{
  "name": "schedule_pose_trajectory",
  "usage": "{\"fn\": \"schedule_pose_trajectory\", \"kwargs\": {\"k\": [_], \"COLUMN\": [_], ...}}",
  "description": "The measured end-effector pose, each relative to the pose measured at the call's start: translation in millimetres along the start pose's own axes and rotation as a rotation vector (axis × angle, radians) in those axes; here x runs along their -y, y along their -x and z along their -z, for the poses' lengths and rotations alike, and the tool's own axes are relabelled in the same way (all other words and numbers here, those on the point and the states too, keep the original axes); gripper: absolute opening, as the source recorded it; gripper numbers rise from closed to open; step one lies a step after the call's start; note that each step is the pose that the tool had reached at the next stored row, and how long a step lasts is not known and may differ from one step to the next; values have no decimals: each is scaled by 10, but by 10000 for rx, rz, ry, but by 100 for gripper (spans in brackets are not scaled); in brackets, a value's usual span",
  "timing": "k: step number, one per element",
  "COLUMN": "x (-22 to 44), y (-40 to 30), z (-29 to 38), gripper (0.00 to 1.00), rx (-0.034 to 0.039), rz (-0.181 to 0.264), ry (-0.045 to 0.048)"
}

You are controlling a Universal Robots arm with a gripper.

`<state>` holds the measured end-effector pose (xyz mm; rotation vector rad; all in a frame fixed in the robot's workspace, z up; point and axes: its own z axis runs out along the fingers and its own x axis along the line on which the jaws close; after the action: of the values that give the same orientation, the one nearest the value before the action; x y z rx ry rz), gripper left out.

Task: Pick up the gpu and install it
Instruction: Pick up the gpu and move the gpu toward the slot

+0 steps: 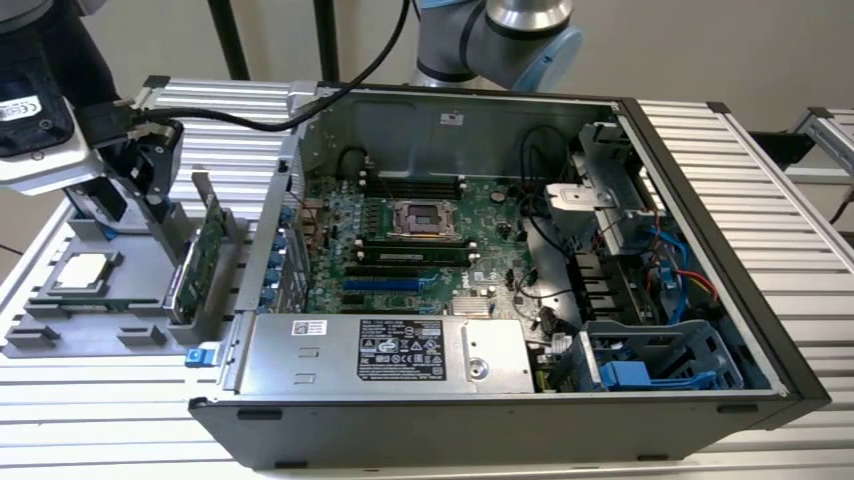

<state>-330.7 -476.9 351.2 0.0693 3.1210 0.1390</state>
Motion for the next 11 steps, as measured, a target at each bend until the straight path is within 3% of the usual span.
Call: {"fn": "schedule_pose_trajectory", "kwargs": {"k": [11], "x": [-9], "y": [-1], "z": [-62], "gripper": [100], "rx": [0], "rz": [0], "ry": [0]}}
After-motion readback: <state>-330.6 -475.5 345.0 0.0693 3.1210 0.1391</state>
